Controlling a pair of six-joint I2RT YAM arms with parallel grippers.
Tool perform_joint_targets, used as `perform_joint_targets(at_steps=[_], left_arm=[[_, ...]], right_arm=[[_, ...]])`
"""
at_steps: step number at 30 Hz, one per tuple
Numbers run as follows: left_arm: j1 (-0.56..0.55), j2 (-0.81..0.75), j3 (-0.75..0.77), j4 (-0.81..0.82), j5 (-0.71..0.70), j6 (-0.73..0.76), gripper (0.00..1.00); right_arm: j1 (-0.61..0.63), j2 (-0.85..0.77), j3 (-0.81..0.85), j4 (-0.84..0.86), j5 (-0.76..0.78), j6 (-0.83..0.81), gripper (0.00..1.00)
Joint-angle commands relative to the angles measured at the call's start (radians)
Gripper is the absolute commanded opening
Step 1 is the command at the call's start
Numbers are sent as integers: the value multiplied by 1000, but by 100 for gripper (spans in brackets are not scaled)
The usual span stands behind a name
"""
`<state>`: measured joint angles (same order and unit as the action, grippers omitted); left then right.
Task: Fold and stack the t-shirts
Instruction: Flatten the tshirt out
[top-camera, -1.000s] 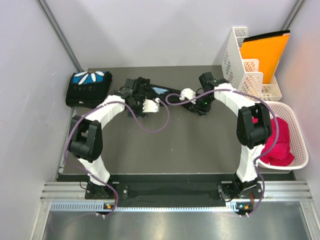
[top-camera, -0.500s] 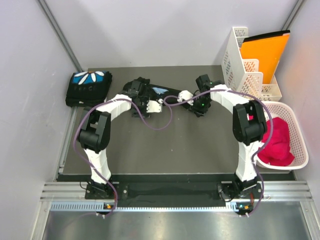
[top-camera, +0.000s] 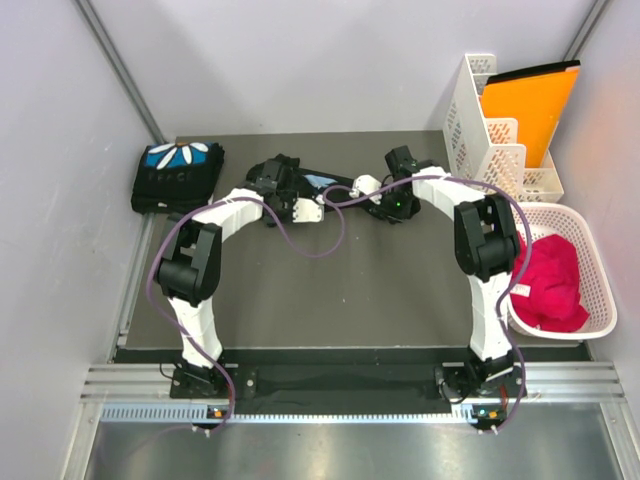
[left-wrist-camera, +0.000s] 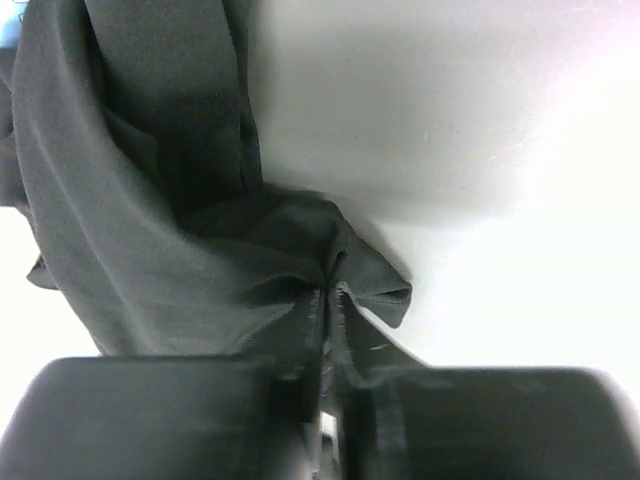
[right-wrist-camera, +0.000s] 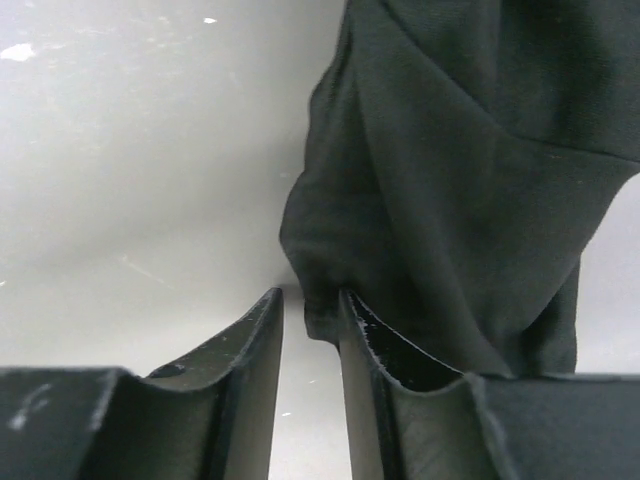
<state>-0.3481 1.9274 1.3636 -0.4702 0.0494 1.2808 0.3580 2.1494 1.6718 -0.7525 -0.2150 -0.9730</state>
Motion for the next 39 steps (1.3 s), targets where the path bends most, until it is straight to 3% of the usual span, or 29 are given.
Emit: perform_joint_targets(at_steps=[1, 3, 4, 6, 13, 15, 17, 19, 39], left_arm=[[0, 7, 11, 22, -2, -17, 0], [0, 8, 9, 18, 3, -24, 0], [0, 8, 9, 13, 1, -26, 0], [0, 7, 8, 4, 1, -26, 0], [-2, -18, 8, -10, 3, -29, 0], [-2, -18, 8, -15, 1, -28, 0], [-2, -15, 8, -18, 4, -29, 0], [-2, -11, 12, -16, 7, -34, 0], [-9, -16, 28, -35, 4, -38, 0]], right_arm=[[12, 9, 31, 42, 20, 10, 23], [12, 1, 17, 45, 32, -6, 18], [12, -2, 14, 47, 38, -9, 9], [13, -16, 0, 48, 43, -18, 0], [12, -82, -20, 15, 31, -65, 0], [12, -105, -26, 12, 28, -76, 7], [12, -127, -40, 16, 23, -90, 27], [13, -143, -53, 36, 22, -98, 35], [32, -2, -21, 70, 28, -69, 40]])
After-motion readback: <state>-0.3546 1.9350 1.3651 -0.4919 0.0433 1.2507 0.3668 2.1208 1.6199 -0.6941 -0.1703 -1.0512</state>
